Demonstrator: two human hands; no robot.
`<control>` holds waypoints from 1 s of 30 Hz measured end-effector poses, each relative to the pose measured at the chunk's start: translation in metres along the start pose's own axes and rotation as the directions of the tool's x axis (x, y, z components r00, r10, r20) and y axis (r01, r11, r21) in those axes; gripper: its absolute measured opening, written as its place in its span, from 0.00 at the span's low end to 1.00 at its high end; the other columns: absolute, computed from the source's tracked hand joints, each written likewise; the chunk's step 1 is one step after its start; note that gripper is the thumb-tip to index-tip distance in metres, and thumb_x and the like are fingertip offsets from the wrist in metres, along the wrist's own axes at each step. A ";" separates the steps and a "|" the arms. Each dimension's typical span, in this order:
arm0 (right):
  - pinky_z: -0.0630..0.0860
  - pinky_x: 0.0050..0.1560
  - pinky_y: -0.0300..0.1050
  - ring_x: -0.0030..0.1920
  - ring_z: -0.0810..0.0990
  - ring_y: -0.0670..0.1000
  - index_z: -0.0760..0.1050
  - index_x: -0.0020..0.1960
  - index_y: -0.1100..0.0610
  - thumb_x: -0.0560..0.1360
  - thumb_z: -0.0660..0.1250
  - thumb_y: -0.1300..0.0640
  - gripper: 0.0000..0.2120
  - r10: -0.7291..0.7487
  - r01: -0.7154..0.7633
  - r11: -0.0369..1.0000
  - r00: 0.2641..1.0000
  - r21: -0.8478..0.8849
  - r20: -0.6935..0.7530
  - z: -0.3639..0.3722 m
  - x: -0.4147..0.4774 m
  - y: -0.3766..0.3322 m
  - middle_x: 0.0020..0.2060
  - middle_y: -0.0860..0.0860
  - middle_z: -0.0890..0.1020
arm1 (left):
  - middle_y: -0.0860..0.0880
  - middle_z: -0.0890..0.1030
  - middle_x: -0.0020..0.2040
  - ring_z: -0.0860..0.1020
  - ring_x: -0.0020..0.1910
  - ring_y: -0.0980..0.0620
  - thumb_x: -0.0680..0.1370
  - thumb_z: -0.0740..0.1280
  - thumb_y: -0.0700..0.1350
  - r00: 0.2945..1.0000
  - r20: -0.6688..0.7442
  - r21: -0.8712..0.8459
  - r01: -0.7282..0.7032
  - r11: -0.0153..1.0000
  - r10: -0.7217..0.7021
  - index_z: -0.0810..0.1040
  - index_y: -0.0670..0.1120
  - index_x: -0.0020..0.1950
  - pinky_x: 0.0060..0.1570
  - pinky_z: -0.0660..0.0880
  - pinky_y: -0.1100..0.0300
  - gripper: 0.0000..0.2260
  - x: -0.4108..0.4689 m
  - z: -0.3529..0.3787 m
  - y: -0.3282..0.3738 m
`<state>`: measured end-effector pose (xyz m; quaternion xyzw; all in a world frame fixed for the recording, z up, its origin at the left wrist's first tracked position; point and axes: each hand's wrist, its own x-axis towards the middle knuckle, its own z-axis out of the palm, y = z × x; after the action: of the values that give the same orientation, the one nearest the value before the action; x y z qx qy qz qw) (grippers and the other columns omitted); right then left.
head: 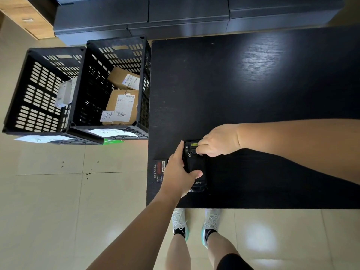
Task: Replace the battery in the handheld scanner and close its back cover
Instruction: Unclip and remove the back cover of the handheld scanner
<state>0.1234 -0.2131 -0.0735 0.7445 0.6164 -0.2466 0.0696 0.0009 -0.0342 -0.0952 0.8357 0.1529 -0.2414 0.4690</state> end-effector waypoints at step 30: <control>0.69 0.50 0.36 0.55 0.74 0.42 0.72 0.59 0.40 0.72 0.68 0.56 0.18 0.845 -0.256 0.134 0.534 0.957 0.025 0.048 -0.013 -0.107 0.56 0.42 0.71 | 0.47 0.74 0.59 0.76 0.55 0.50 0.70 0.77 0.45 1.000 -0.012 0.023 -0.011 1.000 0.011 0.56 0.54 0.79 0.60 0.76 0.52 0.43 -0.015 -0.008 0.004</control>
<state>0.0060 -0.2192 -0.0878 0.8688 0.0275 -0.2624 -0.4189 -0.0070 -0.0295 -0.0805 0.8434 0.1483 -0.2353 0.4596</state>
